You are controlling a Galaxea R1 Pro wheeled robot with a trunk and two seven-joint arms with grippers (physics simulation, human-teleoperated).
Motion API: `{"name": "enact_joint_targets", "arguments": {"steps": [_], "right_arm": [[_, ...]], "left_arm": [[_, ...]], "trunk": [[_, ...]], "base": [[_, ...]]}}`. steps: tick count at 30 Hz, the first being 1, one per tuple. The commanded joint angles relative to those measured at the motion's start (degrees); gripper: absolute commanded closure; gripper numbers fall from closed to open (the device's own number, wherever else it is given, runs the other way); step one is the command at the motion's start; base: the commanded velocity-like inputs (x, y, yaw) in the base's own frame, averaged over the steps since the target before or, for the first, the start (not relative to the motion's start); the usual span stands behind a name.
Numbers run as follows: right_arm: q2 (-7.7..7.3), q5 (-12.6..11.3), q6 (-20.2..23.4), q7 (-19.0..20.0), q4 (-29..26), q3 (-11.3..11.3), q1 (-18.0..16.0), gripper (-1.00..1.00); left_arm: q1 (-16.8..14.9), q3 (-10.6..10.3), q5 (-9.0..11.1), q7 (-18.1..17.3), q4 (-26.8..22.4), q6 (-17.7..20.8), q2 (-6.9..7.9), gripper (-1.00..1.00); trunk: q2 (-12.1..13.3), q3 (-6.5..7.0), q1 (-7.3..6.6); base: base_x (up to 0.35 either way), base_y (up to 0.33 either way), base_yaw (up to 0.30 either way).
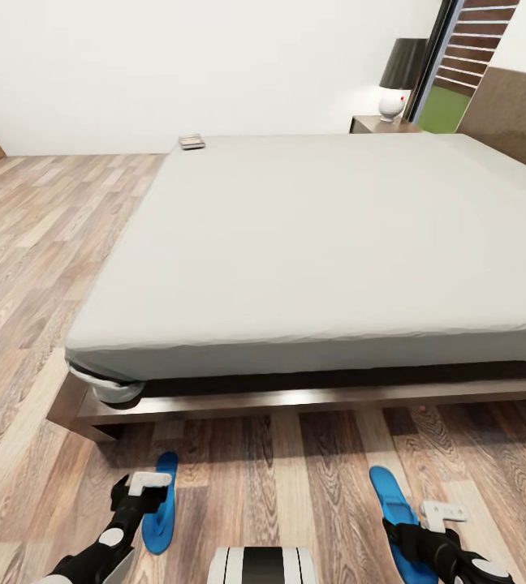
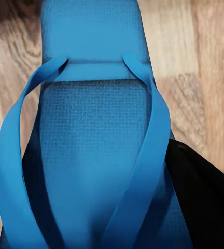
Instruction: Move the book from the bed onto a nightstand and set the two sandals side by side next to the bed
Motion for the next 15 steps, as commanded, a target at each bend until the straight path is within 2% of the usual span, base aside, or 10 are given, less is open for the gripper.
{"name": "enact_joint_targets", "arguments": {"steps": [1,9,13,14,15], "right_arm": [[0.0,0.0,0.2,0.3,0.0,-0.1,0.0,1.0],[0.0,0.0,0.2,0.3,0.2,-0.1,0.0,1.0],[0.0,0.0,0.2,0.3,0.3,-0.1,0.0,1.0],[0.0,0.0,0.2,0.3,0.4,-0.1,0.0,1.0],[0.0,0.0,0.2,0.3,0.4,-0.1,0.0,1.0]], "left_arm": [[0.2,-0.5,0.3,0.4,0.0,-0.1,0.07,-1.0],[1.4,-0.4,0.5,0.5,1.6,-0.2,1.25,-1.0],[1.6,-0.3,0.8,0.4,1.9,-0.3,4.4,-1.0],[1.7,-0.3,1.0,0.3,1.9,-0.4,6.04,-1.0],[1.7,-0.2,1.1,0.2,1.9,-0.4,6.89,-1.0]], "trunk": [[0.0,-0.03,-0.01],[0.0,-0.03,-0.01],[0.0,-0.03,-0.01],[0.0,-0.03,-0.01],[0.0,-0.03,-0.01]], "base": [[0.0,0.0,0.0],[0.0,0.0,0.0],[0.0,0.0,0.0],[0.0,0.0,0.0],[0.0,0.0,0.0]]}}
